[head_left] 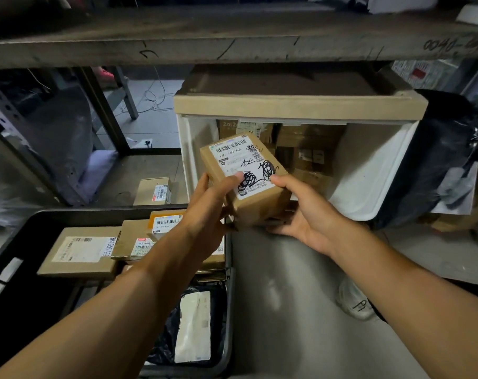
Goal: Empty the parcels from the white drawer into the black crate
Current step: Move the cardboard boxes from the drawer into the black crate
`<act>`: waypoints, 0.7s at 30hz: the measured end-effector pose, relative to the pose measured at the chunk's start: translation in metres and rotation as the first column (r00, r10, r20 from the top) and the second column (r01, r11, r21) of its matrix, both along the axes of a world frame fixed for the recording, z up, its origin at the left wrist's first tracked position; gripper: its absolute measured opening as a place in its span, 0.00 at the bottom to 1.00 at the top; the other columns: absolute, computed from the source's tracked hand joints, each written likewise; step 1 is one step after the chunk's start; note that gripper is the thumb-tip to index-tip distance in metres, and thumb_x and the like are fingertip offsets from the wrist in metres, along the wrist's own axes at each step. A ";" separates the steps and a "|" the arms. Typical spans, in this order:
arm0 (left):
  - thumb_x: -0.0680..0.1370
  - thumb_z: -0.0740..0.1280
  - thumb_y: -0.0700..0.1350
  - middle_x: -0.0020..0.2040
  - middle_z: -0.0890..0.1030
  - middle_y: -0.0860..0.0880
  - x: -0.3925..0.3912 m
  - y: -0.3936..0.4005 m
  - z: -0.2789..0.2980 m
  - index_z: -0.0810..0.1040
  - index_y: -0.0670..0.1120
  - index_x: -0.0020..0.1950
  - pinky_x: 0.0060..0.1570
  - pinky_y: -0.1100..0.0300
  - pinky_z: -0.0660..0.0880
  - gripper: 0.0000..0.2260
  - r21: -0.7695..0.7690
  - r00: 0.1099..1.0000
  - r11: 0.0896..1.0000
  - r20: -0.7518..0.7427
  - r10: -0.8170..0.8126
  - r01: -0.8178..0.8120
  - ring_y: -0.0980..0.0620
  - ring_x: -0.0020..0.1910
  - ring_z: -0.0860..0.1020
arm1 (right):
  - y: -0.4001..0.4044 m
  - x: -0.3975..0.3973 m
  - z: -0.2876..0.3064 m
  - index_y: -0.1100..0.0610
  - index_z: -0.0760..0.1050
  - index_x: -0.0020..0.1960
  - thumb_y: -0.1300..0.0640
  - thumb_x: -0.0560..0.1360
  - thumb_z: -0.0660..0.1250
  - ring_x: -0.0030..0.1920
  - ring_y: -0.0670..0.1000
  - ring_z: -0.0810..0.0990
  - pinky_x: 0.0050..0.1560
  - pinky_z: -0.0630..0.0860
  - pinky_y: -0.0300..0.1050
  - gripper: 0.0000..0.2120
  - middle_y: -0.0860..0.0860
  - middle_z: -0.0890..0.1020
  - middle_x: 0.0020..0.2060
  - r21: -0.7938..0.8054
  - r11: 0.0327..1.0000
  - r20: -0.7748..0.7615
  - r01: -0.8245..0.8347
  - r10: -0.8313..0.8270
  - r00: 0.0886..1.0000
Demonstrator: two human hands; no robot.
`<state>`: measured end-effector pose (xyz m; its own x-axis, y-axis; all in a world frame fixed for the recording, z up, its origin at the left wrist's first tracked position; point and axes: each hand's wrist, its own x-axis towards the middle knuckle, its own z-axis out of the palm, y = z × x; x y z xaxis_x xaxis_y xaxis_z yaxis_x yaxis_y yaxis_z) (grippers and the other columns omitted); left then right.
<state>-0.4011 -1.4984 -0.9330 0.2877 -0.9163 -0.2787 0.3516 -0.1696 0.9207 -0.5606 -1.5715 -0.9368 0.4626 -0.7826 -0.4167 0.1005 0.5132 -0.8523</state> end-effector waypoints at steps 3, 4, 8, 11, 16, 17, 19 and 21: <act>0.77 0.70 0.50 0.56 0.85 0.49 0.005 0.000 -0.002 0.76 0.55 0.66 0.46 0.47 0.79 0.17 0.019 1.000 1.000 0.019 0.011 -0.011 0.44 0.53 0.82 | -0.002 -0.004 -0.002 0.46 0.81 0.56 0.45 0.76 0.69 0.57 0.54 0.84 0.68 0.72 0.65 0.11 0.50 0.87 0.51 -0.022 0.999 -0.027 -0.033 0.032 0.999; 0.78 0.69 0.49 0.56 0.85 0.48 0.008 0.000 -0.003 0.77 0.54 0.66 0.47 0.47 0.78 0.16 0.027 1.000 1.000 0.025 0.009 -0.009 0.44 0.54 0.82 | -0.002 -0.005 -0.002 0.46 0.81 0.55 0.44 0.77 0.68 0.57 0.54 0.84 0.67 0.73 0.64 0.10 0.49 0.87 0.50 -0.035 0.999 -0.021 -0.032 0.032 0.999; 0.78 0.66 0.47 0.58 0.84 0.45 0.015 0.001 -0.005 0.79 0.48 0.65 0.58 0.40 0.76 0.15 0.038 0.996 0.996 0.033 -0.083 0.081 0.41 0.60 0.81 | -0.002 -0.004 -0.001 0.51 0.81 0.61 0.45 0.78 0.67 0.52 0.55 0.86 0.59 0.80 0.56 0.16 0.54 0.87 0.51 -0.046 0.998 -0.017 -0.054 0.053 0.998; 0.77 0.67 0.49 0.59 0.84 0.44 0.017 0.001 -0.007 0.78 0.47 0.66 0.64 0.38 0.71 0.18 0.077 0.989 0.987 0.041 -0.143 0.139 0.40 0.62 0.80 | -0.004 -0.002 -0.003 0.52 0.76 0.67 0.47 0.76 0.69 0.50 0.55 0.86 0.42 0.83 0.49 0.20 0.55 0.86 0.54 -0.043 0.999 0.004 -0.025 0.025 1.000; 0.76 0.68 0.52 0.54 0.85 0.47 0.021 0.004 -0.002 0.81 0.54 0.60 0.59 0.46 0.75 0.13 0.168 0.972 0.964 0.076 -0.220 0.205 0.45 0.52 0.80 | -0.009 0.000 -0.006 0.45 0.75 0.56 0.51 0.77 0.69 0.54 0.58 0.85 0.52 0.82 0.57 0.09 0.55 0.86 0.55 -0.094 0.995 0.021 0.044 -0.042 0.999; 0.76 0.68 0.51 0.52 0.84 0.48 0.021 0.004 -0.001 0.80 0.55 0.59 0.60 0.45 0.74 0.12 0.170 0.970 0.962 0.084 -0.229 0.212 0.45 0.52 0.80 | -0.010 0.000 -0.007 0.45 0.75 0.56 0.51 0.77 0.69 0.54 0.58 0.85 0.53 0.82 0.58 0.09 0.54 0.86 0.54 -0.097 0.994 0.018 0.055 -0.053 0.998; 0.76 0.69 0.50 0.52 0.83 0.48 0.021 0.004 -0.002 0.79 0.56 0.60 0.62 0.44 0.74 0.13 0.169 0.966 0.962 0.112 -0.234 0.213 0.44 0.55 0.80 | -0.010 -0.001 -0.008 0.46 0.75 0.57 0.51 0.77 0.68 0.53 0.58 0.86 0.52 0.83 0.56 0.09 0.55 0.87 0.53 -0.096 0.993 0.014 0.074 -0.073 0.997; 0.76 0.70 0.50 0.55 0.83 0.47 0.022 0.005 -0.005 0.78 0.56 0.63 0.60 0.45 0.74 0.16 0.173 0.966 0.966 0.139 -0.217 0.193 0.44 0.56 0.80 | -0.009 0.001 -0.009 0.48 0.76 0.59 0.51 0.77 0.68 0.50 0.57 0.86 0.48 0.83 0.53 0.11 0.56 0.87 0.53 -0.086 0.994 0.003 0.072 -0.072 0.997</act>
